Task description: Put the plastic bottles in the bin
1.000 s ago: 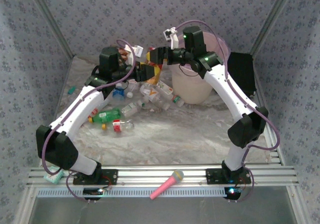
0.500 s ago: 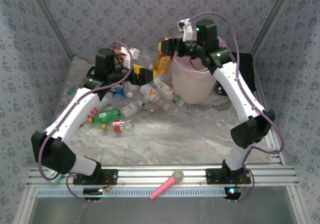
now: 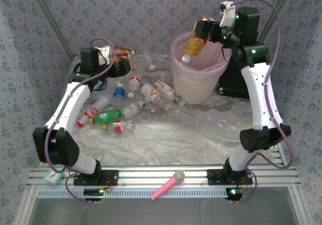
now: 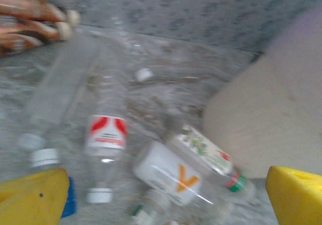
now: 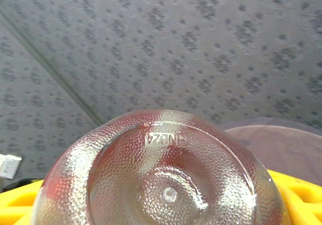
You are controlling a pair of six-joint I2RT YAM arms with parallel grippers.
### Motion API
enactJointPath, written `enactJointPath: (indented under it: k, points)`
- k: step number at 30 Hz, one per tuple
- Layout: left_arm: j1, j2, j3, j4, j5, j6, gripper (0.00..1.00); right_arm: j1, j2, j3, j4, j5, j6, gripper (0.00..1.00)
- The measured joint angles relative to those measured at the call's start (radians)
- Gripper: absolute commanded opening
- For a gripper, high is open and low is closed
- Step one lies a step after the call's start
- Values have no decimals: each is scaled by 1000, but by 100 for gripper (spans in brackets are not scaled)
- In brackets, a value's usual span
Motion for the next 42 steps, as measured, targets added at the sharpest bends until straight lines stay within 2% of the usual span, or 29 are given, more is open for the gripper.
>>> enactJointPath:
  k: [8, 19, 25, 30, 35, 42]
  points:
    - [34, 176, 129, -47, -181, 30, 100, -13, 115, 4, -67, 117, -53, 61]
    - [58, 549, 526, -128, -343, 131, 100, -11, 234, 1, -158, 188, -128, 62]
    - [87, 722, 734, -182, -353, 156, 100, 0, 286, -19, -193, 230, -164, 66]
    - [110, 869, 902, -243, -324, 178, 100, 17, 315, -58, -219, 253, -183, 79]
    - [120, 1042, 1151, -330, -298, 229, 100, 23, 330, -58, -254, 263, -209, 83]
    - [123, 1104, 1228, -359, -268, 284, 100, 23, 330, -50, -293, 271, -227, 88]
